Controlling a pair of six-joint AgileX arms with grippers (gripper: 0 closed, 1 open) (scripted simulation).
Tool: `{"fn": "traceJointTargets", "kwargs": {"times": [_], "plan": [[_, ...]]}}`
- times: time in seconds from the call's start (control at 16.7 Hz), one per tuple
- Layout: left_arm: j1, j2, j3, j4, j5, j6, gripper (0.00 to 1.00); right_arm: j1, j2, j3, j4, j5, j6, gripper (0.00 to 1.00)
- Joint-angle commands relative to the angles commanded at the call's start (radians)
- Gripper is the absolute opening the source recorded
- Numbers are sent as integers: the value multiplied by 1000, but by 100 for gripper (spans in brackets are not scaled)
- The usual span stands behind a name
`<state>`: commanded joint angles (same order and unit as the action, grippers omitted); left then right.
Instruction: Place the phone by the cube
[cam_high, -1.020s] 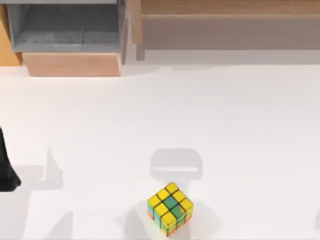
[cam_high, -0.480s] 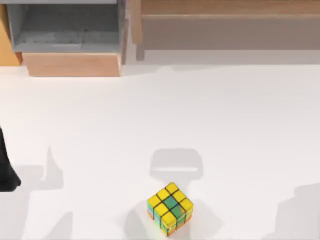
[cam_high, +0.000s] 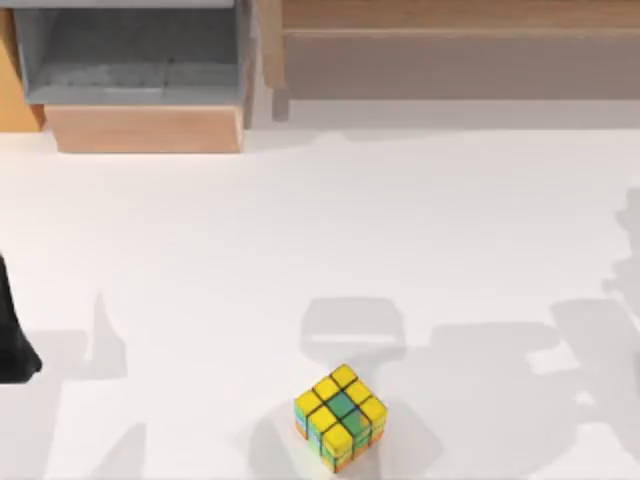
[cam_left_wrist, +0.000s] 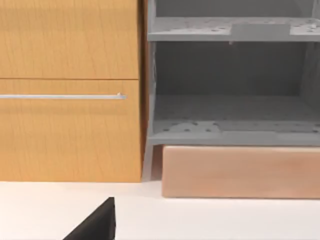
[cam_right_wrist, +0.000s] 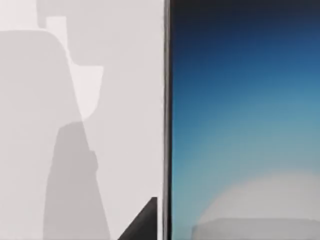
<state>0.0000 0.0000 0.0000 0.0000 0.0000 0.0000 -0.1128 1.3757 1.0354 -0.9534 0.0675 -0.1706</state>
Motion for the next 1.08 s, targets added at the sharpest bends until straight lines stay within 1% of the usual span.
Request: {"fn": "traceJointTargets", "kwargs": {"times": [0.42, 0.66, 0.9, 1.08], "plan": [[0, 0, 0, 0, 0, 0, 100, 355, 80, 55, -49, -12, 393, 0], [0, 0, 0, 0, 0, 0, 100, 537, 134, 61, -64, -29, 588, 0], [0, 0, 0, 0, 0, 0, 100, 683, 189, 57, -74, -45, 743, 0], [0, 0, 0, 0, 0, 0, 100, 756, 219, 51, -77, -54, 822, 0]]}}
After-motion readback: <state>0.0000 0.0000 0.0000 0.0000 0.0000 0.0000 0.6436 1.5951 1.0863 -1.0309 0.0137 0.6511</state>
